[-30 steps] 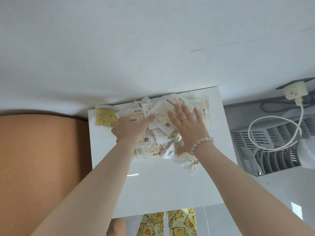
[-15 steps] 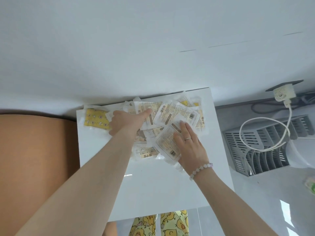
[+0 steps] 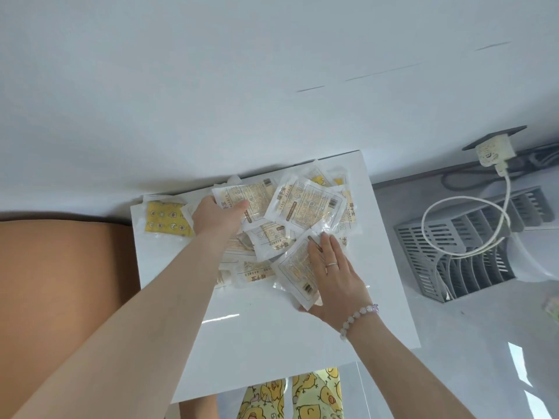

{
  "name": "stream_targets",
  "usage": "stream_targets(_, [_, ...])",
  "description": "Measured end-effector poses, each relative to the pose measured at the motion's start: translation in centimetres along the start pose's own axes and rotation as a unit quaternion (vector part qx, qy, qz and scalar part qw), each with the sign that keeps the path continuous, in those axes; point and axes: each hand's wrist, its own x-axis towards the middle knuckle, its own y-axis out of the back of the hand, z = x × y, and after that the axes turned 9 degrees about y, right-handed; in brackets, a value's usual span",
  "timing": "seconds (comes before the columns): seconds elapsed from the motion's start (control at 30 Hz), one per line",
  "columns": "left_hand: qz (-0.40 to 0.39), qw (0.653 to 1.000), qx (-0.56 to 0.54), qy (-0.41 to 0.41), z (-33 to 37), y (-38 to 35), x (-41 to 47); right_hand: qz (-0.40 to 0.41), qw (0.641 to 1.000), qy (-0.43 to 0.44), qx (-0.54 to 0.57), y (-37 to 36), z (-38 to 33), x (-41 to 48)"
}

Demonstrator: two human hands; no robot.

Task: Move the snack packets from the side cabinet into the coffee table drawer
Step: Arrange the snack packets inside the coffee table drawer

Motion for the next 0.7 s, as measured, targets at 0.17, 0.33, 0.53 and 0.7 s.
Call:
stream_targets(0.17, [-0.022,0.997,-0.065,0.035,-1.9,1.0,0.5,0.03,0.997,-0.022,-0.072,-2.0,-0.4,-1.5])
stream_targets(0.33, [-0.044,0.993,-0.102,0.048,-4.0,3.3,1.0,0.052,0.991,-0.053,-0.112,-2.6,-1.1,-0.8])
stream_targets(0.53, [-0.037,0.984,-0.158,0.072,-6.3,6.3,0.5,0.022,0.991,-0.128,0.002,0.4,-2.6,-1.0])
stream_targets(0.7, [-0.072,0.975,-0.195,0.081,-7.1,9.0,-1.7,-0.048,0.97,-0.182,0.156,2.7,-3.6,-2.9])
